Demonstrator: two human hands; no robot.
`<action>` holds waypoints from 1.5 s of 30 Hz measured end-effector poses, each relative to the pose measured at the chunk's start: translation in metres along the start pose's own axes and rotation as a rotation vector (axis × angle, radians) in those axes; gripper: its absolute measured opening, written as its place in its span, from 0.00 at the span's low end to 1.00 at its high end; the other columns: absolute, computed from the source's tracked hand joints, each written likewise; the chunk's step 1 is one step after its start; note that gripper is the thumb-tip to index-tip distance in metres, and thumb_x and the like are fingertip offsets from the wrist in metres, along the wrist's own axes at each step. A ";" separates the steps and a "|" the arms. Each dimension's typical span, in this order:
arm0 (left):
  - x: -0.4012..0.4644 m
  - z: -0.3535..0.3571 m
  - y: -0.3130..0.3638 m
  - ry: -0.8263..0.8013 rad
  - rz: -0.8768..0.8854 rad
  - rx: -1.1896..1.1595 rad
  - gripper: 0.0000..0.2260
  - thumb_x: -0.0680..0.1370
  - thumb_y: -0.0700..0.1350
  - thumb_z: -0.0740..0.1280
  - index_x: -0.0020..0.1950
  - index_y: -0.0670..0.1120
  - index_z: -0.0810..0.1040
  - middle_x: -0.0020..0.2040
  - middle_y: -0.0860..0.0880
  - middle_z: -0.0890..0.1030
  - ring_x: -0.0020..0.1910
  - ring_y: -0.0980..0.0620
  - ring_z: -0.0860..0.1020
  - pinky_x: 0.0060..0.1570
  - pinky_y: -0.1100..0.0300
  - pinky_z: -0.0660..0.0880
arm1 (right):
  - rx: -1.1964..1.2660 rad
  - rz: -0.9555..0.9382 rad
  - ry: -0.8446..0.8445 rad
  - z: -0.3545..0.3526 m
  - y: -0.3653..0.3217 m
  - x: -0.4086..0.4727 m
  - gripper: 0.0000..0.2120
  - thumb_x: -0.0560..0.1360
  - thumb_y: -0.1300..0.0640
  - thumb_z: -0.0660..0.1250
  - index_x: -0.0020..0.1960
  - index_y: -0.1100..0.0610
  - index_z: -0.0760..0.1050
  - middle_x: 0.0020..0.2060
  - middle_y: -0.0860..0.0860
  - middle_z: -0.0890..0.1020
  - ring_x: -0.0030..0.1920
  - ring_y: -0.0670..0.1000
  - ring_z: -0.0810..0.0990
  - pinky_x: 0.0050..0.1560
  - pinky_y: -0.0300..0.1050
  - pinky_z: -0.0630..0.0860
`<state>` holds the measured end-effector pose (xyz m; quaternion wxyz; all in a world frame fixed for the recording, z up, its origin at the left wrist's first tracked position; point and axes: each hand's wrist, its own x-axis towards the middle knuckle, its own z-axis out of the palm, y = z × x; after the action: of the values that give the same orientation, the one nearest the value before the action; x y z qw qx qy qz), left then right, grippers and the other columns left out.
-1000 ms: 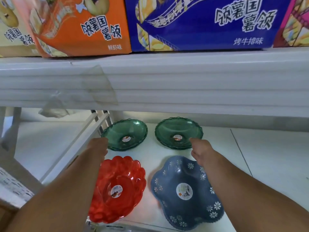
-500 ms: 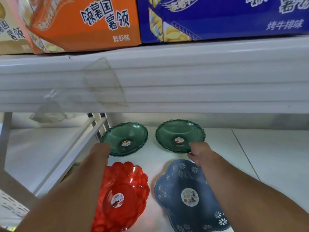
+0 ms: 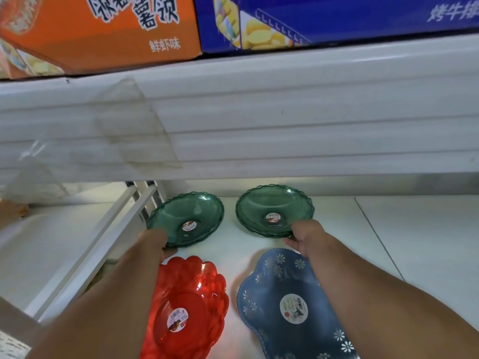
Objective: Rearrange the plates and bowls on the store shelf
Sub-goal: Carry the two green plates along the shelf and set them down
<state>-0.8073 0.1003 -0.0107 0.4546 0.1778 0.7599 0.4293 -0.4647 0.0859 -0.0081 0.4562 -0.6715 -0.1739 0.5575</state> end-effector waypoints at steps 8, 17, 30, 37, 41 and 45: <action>-0.021 0.004 0.007 0.001 0.006 -0.121 0.09 0.79 0.32 0.64 0.59 0.37 0.77 0.56 0.33 0.80 0.46 0.36 0.81 0.37 0.47 0.81 | 0.053 -0.024 -0.011 -0.010 -0.005 -0.011 0.07 0.77 0.69 0.64 0.44 0.60 0.76 0.42 0.57 0.81 0.42 0.55 0.81 0.34 0.46 0.83; -0.089 0.020 0.013 0.044 0.065 -0.171 0.07 0.80 0.30 0.62 0.56 0.37 0.75 0.52 0.36 0.80 0.47 0.37 0.82 0.42 0.47 0.82 | 0.107 -0.038 -0.007 -0.056 -0.030 -0.042 0.09 0.77 0.71 0.61 0.44 0.60 0.76 0.43 0.58 0.82 0.37 0.54 0.82 0.44 0.50 0.84; -0.190 0.087 -0.014 -0.025 0.085 -0.223 0.07 0.79 0.31 0.62 0.55 0.39 0.75 0.43 0.41 0.78 0.33 0.45 0.79 0.33 0.49 0.82 | 0.153 -0.077 0.035 -0.195 -0.053 -0.076 0.12 0.78 0.70 0.61 0.59 0.64 0.76 0.52 0.60 0.82 0.40 0.54 0.82 0.44 0.48 0.84; -0.221 0.120 -0.018 -0.095 0.079 -0.160 0.10 0.77 0.29 0.63 0.56 0.38 0.76 0.49 0.38 0.80 0.34 0.43 0.80 0.27 0.46 0.79 | 0.187 -0.084 0.093 -0.251 -0.058 -0.078 0.13 0.77 0.70 0.62 0.60 0.66 0.76 0.54 0.62 0.82 0.40 0.56 0.82 0.35 0.48 0.84; -0.231 0.143 -0.018 -0.177 0.095 -0.112 0.10 0.75 0.28 0.64 0.55 0.36 0.76 0.52 0.39 0.80 0.39 0.43 0.81 0.32 0.49 0.82 | 0.239 -0.099 0.140 -0.273 -0.056 -0.080 0.13 0.76 0.70 0.63 0.60 0.65 0.76 0.53 0.62 0.83 0.41 0.56 0.83 0.34 0.47 0.84; -0.243 0.165 -0.020 -0.227 0.120 -0.049 0.05 0.76 0.29 0.64 0.50 0.35 0.75 0.51 0.40 0.80 0.40 0.42 0.82 0.37 0.54 0.83 | 0.250 -0.117 0.190 -0.294 -0.053 -0.081 0.12 0.76 0.70 0.63 0.59 0.65 0.76 0.53 0.62 0.83 0.44 0.56 0.82 0.33 0.48 0.84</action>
<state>-0.5387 0.0089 0.0676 0.5154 0.2592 0.6808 0.4514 -0.2091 -0.0697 0.0718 0.5822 -0.6480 -0.0979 0.4813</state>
